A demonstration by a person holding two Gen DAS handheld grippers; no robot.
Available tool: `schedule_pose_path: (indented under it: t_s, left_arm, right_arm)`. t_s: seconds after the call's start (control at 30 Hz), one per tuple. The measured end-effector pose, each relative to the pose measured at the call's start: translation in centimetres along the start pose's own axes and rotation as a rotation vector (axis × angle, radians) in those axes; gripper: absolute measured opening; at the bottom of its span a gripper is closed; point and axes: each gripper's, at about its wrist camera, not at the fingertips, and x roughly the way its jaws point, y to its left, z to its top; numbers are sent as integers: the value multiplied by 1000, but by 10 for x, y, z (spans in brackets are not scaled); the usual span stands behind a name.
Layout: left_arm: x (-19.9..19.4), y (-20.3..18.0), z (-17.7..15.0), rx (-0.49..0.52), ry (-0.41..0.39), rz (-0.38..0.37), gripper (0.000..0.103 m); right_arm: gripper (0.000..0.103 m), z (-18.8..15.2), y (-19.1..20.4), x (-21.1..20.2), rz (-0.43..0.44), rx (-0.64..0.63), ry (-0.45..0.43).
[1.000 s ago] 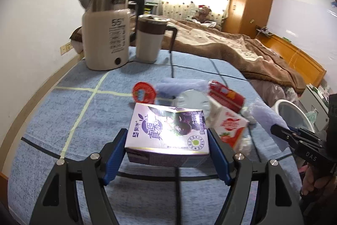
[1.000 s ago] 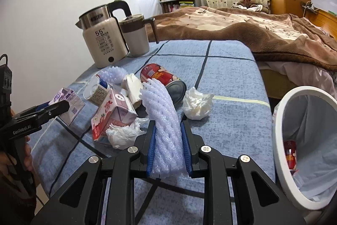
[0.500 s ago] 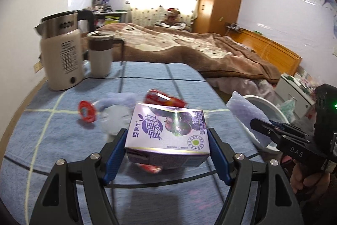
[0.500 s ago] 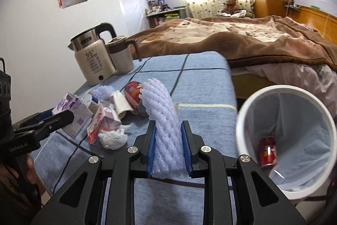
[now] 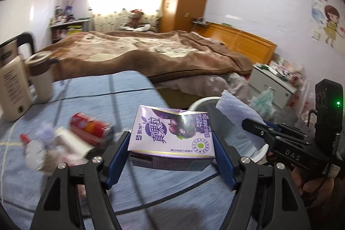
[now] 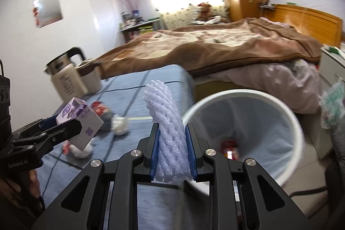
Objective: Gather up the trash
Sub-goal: 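Carry the juice box and foam net over the bin and release both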
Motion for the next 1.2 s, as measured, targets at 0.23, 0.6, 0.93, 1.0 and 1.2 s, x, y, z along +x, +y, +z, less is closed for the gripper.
schedule_pose_path:
  t_s: [0.23,0.6,0.93,1.0,1.2]
  left_arm:
    - [35,-36,12,18,20,-104,76]
    - [79,-76,9,50,110,-167,76]
    - [107,-91,3,65,176,-171,76]
    - [109,-91,2,58,185,-171,76]
    - [105,-89,3,52,179,-172,76]
  right_arm:
    - [24,-1,-51,-5,-105,75,8]
    - [25,-9,-102,11,-215,105,72]
    - [39,-13,-130,29,-258,153,125]
    - [51,-13,-132,28,-248,158,124]
    - [55,-14,-132,24,-248,166,112]
